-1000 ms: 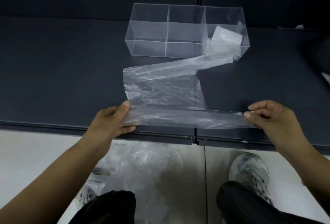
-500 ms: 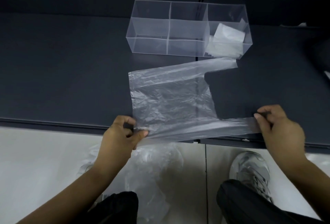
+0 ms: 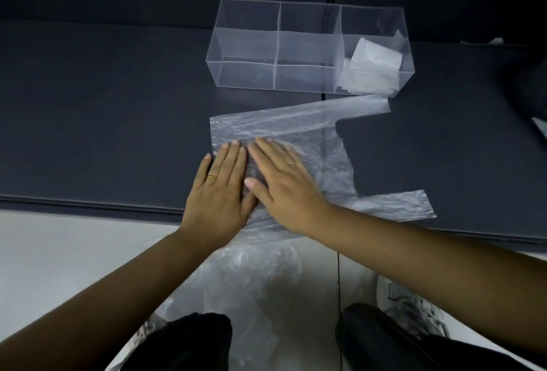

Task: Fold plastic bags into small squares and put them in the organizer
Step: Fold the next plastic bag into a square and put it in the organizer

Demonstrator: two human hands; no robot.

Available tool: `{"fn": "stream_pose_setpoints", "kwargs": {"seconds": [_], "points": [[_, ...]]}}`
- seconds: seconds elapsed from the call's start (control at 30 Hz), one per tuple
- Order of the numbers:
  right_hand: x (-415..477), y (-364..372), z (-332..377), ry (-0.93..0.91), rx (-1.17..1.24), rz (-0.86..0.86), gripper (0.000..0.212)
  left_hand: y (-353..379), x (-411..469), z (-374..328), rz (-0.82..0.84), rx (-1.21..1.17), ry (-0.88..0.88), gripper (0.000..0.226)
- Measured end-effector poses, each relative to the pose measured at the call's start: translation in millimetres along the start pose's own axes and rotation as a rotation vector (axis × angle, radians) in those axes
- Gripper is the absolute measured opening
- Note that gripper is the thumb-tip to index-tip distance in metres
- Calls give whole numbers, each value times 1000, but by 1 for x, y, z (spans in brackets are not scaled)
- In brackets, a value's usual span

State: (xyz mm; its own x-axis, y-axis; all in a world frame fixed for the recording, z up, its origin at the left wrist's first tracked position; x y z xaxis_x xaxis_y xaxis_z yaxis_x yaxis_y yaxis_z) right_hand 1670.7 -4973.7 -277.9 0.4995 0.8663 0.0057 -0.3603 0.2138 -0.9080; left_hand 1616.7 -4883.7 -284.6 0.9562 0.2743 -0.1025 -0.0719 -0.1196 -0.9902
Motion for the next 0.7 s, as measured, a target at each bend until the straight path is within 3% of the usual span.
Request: {"fn": "stream_pose_setpoints", "kwargs": {"seconds": [0.1, 0.33, 0.47, 0.53, 0.6, 0.7], "points": [[-24, -6, -37, 59, -212, 18, 71, 6, 0, 15, 7, 14, -31, 82], [-123, -58, -142, 428, -299, -111, 81, 8, -4, 25, 38, 32, -66, 85], [-162, -80, -165, 590, -285, -263, 82, -1, -11, 29, 11, -36, -24, 84], [-158, -83, -150, 541, -240, -345, 77, -6, -28, 24, -14, -85, 176, 82], [-140, -74, -114, 379, -93, -362, 72, -2, -53, 18, -7, -18, 385, 86], [-107, -40, -35, 22, 43, -166, 73, 8, -70, 18, -20, 86, 483, 67]]}}
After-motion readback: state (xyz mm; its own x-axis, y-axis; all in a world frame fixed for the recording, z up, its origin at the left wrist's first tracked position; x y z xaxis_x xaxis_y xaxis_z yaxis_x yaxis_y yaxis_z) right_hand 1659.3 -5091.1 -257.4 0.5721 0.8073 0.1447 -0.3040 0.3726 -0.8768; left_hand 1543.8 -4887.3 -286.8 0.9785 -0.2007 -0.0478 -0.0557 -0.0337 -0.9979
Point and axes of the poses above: each hand's wrist, its own x-axis towards the middle knuckle, its own y-axis out of the palm, z = x × y, the point moved 7 cm from there along x, towards the middle knuckle, and after that the axes turned 12 degrees about -y, right-handed, at the moved point
